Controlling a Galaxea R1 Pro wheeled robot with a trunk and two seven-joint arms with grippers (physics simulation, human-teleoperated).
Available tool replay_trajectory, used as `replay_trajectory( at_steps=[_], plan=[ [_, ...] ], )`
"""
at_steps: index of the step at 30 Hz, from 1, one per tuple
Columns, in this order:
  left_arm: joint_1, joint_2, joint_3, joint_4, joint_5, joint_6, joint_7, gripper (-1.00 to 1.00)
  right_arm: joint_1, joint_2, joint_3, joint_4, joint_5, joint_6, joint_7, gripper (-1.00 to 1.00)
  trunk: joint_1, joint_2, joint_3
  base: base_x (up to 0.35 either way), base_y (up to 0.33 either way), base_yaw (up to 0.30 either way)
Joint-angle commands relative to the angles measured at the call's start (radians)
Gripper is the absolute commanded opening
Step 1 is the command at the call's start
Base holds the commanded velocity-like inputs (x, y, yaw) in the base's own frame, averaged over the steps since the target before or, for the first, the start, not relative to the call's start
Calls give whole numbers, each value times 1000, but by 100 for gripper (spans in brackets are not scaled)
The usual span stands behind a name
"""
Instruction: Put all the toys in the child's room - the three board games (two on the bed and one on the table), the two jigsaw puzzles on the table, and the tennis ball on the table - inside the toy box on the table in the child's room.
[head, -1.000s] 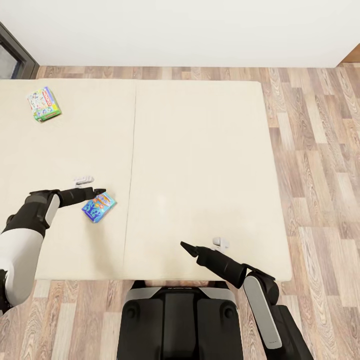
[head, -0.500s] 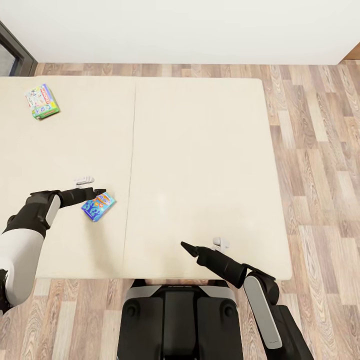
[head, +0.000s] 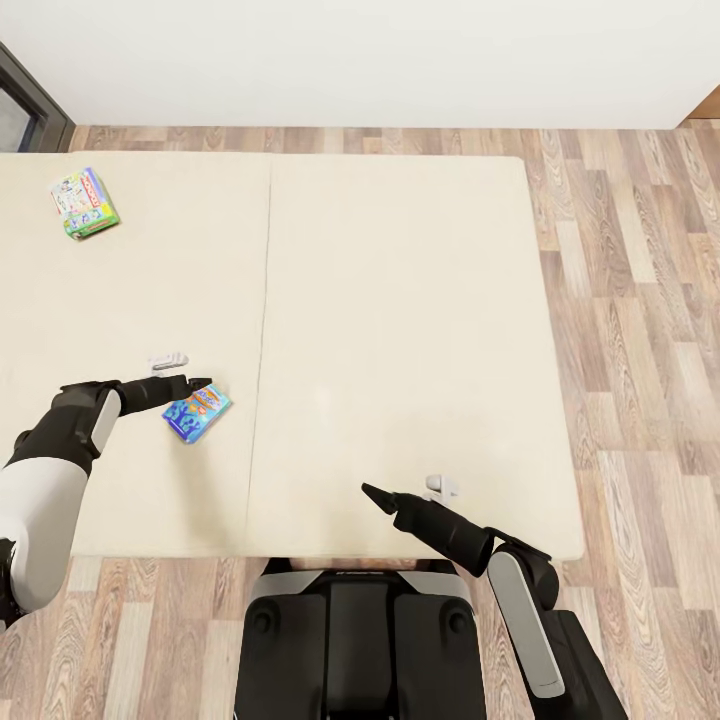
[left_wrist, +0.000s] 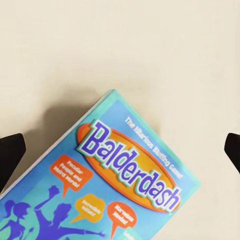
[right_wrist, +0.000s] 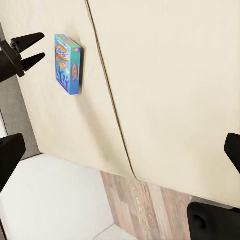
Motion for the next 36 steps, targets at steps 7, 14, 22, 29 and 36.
replay_trajectory(
  at_steps=[7,14,22,29,36],
  plan=[
    [0,0,5,-1,-3,0,-9,100,0,1,-1,-1,0,5,3,100,0,-1,-1,0,0,0],
    [0,0,5,-1,-2,-6,-10,100,0,1,-1,-1,1,5,3,100,0,-1,-1,0,0,0],
    [0,-1,5,-1,-2,-6,-9,100,0,1,-2,-1,0,4,3,100,0,-1,-1,0,0,0],
    [0,-1,5,-1,-3,-7,-9,100,0,1,-2,-1,0,5,3,100,0,-1,-1,0,0,0],
    [0,-1,5,-1,-3,-7,-9,100,0,-2,-3,-1,0,5,3,100,0,-1,-7,0,0,0]
  ],
)
